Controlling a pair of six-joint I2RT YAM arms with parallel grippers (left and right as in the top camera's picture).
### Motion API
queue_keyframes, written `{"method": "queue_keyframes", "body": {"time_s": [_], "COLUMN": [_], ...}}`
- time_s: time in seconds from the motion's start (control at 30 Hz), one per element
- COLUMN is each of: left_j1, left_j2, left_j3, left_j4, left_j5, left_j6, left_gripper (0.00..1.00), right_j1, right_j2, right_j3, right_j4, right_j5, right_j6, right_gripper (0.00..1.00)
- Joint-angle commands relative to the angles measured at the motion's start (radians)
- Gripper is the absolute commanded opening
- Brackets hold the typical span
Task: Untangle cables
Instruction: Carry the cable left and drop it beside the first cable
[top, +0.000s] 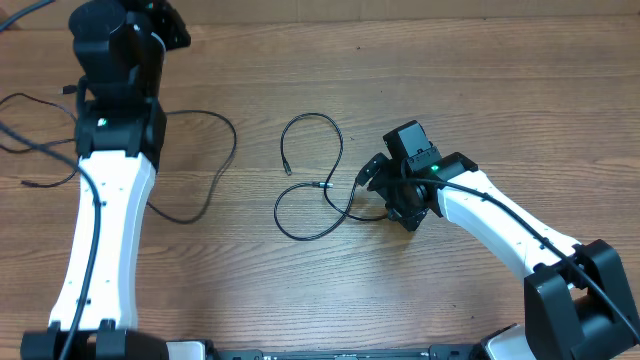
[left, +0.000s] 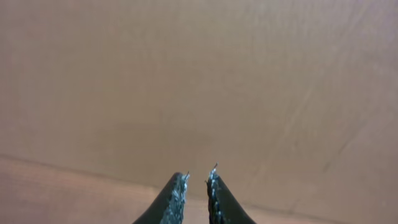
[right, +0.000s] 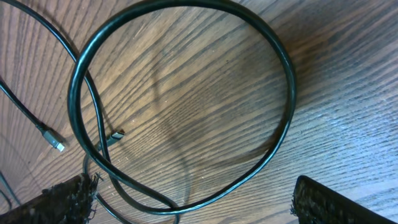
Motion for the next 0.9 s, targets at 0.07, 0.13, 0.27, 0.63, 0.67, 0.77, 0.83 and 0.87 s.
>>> {"method": "queue_keyframes", "body": {"time_s": [0.07, 0.13, 0.27, 0.63, 0.67, 0.77, 0.83, 0.87], "left_j1": [0.004, 0.004, 0.003, 0.004, 0.004, 0.004, 0.004, 0.004], "left_j2": [0.100, 0.118, 0.133, 0.133, 0.133, 0.134, 0.134, 0.134], "left_j3": [0.018, 0.018, 0.018, 0.016, 0.016, -0.001, -0.032, -0.062], "left_j4": [-0.011, -0.103, -0.278, -0.788, -0.908, -1.081, -1.092, -1.072], "left_j5": [0.005, 0.005, 0.012, 0.144, 0.013, -0.163, -0.182, -0.162], "left_j6": [-0.035, -0.051, -0.052, -0.333, -0.534, -0.850, -0.939, -0.982], "left_gripper": [0.26, 0.31, 0.53, 0.95, 0.96, 0.96, 0.93, 0.87], "right_j1": [0.000, 0.000, 0.000, 0.000, 0.000, 0.000, 0.000, 0.000], "right_j2": [0.003, 0.003, 0.003, 0.003, 0.003, 0.003, 0.003, 0.003], "right_j3": [0.002, 0.002, 0.002, 0.002, 0.002, 0.002, 0.002, 0.002], "right_j4": [0.006, 0.006, 0.006, 0.006, 0.006, 0.006, 0.006, 0.006], "right_j5": [0.013, 0.013, 0.013, 0.013, 0.013, 0.013, 0.013, 0.013], "right_j6": [-0.003, -0.003, -0.003, -0.003, -0.003, -0.003, -0.003, -0.003], "right_gripper": [1.00, 1.00, 1.00, 1.00, 1.00, 1.00, 1.00, 1.00]}}
